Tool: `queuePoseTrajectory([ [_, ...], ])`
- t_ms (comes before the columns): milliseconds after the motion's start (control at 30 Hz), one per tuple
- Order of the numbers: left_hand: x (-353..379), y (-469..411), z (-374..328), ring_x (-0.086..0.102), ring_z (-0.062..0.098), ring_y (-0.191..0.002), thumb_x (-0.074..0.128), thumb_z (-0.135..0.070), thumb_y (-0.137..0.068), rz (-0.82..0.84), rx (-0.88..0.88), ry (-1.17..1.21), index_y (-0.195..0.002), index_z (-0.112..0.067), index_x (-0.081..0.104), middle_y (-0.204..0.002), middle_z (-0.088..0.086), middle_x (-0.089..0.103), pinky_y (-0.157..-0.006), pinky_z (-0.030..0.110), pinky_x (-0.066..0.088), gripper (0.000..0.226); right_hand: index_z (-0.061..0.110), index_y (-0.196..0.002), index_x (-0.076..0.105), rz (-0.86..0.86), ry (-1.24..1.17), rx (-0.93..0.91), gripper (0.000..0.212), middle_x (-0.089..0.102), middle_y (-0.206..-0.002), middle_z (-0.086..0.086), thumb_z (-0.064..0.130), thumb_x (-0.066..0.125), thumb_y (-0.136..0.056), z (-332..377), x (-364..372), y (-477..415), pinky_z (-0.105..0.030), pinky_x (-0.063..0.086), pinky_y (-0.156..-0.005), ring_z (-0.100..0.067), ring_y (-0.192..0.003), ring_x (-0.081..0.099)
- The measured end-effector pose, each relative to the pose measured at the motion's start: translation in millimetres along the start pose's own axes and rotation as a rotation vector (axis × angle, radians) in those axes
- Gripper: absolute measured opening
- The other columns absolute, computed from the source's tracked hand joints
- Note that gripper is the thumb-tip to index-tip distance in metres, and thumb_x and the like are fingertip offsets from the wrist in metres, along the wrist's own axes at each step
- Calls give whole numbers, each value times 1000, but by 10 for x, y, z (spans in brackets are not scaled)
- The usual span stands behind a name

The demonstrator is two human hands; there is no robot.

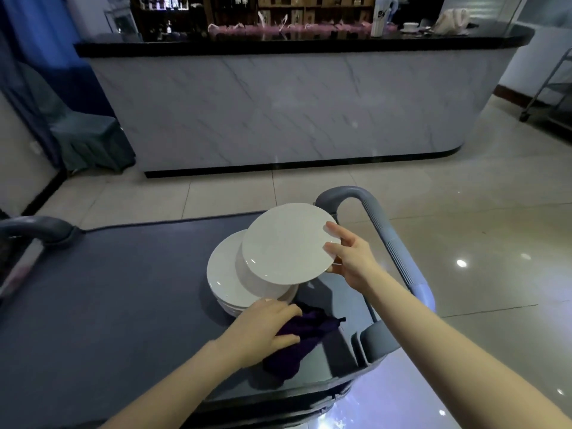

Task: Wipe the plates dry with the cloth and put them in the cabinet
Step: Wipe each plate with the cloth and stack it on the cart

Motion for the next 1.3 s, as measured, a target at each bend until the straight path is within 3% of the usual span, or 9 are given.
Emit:
queuePoseTrajectory([
  [100,-265,434,220,52,-4,-92,55,-55,-92,-40,-181,136,-121,-38,51,-113,-21,59,-75,10,41,34,18,-136,58,70,11,15,52,61,-124,6,-10,54,-92,-2,242,-53,-28,55,-55,-21,-83,63],
  [167,-417,721,408,54,-7,-84,52,-57,-93,-52,-332,194,-112,-43,48,-104,-25,57,-66,8,43,24,20,-135,59,119,23,25,53,62,-121,8,-11,53,-92,-40,460,-87,-31,55,-59,-20,-83,62],
  [300,-736,1171,819,59,-2,-78,49,-50,-97,-210,-573,311,-94,-35,42,-92,-15,60,-57,12,43,17,21,-131,62,179,41,61,51,63,-116,0,-10,54,-92,-182,944,-119,-39,60,-68,-22,-86,61],
  [433,-865,1555,1188,62,2,-76,49,-44,-99,-282,-681,322,-100,-32,41,-93,-12,62,-54,17,47,15,23,-128,63,189,5,89,48,63,-105,-3,-9,54,-93,-306,1373,-109,-37,57,-64,-25,-87,60],
  [567,-923,1930,1634,63,15,-68,51,-33,-101,-336,-774,228,-104,-21,36,-86,1,64,-53,38,53,19,24,-131,59,262,13,45,50,63,-114,-4,-8,51,-94,-342,1737,-104,-38,58,-67,-27,-88,64],
  [700,-944,2192,2145,65,20,-74,53,-29,-99,-423,-873,186,-119,-23,37,-99,4,66,-59,42,57,27,25,-130,59,284,59,40,48,62,-122,-5,-7,52,-94,-476,2105,-75,-38,58,-65,-30,-94,66],
  [833,-966,2303,2642,63,21,-76,56,-36,-97,-499,-918,224,-129,-22,40,-103,6,66,-59,37,55,38,24,-130,61,233,77,60,47,61,-129,-6,-6,54,-94,-712,2437,-64,-35,57,-63,-30,-99,64],
  [1067,-969,2221,3325,56,19,-70,46,-48,-99,-374,-871,94,-99,-26,30,-86,-6,55,-49,32,38,27,24,-125,66,86,40,77,46,62,-125,-5,-9,53,-94,-1049,2841,-100,-28,57,-55,-27,-96,65],
  [1300,-1032,2186,3748,53,19,-76,40,-34,-104,-479,-912,407,-86,-17,40,-94,8,56,-63,38,44,24,23,-132,61,60,26,80,50,64,-123,-2,-9,53,-95,-1166,2917,-60,-32,59,-59,-25,-97,66],
])
Point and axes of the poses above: each hand's wrist, its own y-axis away from the middle knuckle, its own x-axis out of the palm, z = x × y, the point moved 4 cm from there along -y, towards the middle knuckle
